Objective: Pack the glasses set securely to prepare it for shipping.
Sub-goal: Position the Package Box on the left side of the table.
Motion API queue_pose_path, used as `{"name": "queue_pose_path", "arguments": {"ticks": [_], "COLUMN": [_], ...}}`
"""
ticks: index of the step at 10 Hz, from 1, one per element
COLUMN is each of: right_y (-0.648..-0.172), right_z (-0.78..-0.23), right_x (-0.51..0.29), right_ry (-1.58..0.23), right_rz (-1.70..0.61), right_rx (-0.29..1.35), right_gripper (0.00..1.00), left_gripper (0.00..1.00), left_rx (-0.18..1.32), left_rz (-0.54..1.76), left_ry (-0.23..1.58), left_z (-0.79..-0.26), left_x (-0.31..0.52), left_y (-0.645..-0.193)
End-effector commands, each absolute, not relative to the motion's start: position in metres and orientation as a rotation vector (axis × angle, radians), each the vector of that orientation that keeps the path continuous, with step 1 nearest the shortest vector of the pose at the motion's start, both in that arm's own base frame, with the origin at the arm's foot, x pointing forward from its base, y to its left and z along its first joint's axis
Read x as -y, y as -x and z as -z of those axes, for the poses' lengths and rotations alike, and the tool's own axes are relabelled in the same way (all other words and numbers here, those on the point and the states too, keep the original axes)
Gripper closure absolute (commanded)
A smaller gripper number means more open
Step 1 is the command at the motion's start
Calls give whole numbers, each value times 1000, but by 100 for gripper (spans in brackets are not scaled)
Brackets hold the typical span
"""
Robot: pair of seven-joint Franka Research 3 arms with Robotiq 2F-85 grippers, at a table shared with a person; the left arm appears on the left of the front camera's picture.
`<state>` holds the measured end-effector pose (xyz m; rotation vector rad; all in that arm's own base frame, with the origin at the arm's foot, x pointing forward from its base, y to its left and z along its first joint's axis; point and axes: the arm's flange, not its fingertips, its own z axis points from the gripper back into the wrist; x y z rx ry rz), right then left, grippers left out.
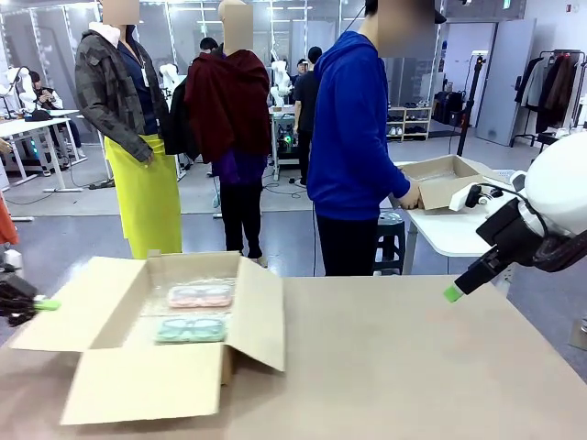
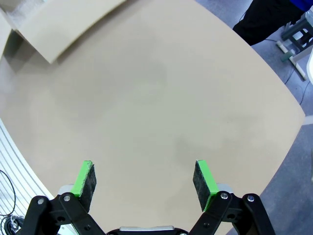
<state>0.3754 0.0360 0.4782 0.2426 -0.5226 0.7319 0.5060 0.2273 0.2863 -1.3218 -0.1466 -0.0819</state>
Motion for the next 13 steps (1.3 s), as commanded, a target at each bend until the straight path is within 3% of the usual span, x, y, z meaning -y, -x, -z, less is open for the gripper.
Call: {"name": "queue_pose_path", "arguments": {"ticks": [1, 9, 10, 11, 12, 13], "right_y": [-374, -374, -374, -374, -374, -374], "right_z": [-479, -479, -479, -479, -479, -479], "right_x": [-39, -39, -39, -39, -39, -39], "right_ry": [-239, -239, -239, -239, -239, -239], "right_rz": [-713, -713, -713, -713, -713, -713], "right_rx": [520, 520, 520, 520, 520, 520], "right_gripper": [0, 0, 0, 0, 0, 0], "left_gripper": [99, 99, 42, 44, 0, 0], "left_rx": [84, 109, 103, 122, 134, 143], "left_rz": [124, 120, 119, 108, 107, 120], "left_ry": [1309, 1257, 1259, 1260, 1237, 1220], "left_z": [-297, -297, -297, -297, -299, -302], "left_x": [-282, -306, -304, -299, -298, -300], "left_y": [-516, -511, -516, -516, -516, -516]}}
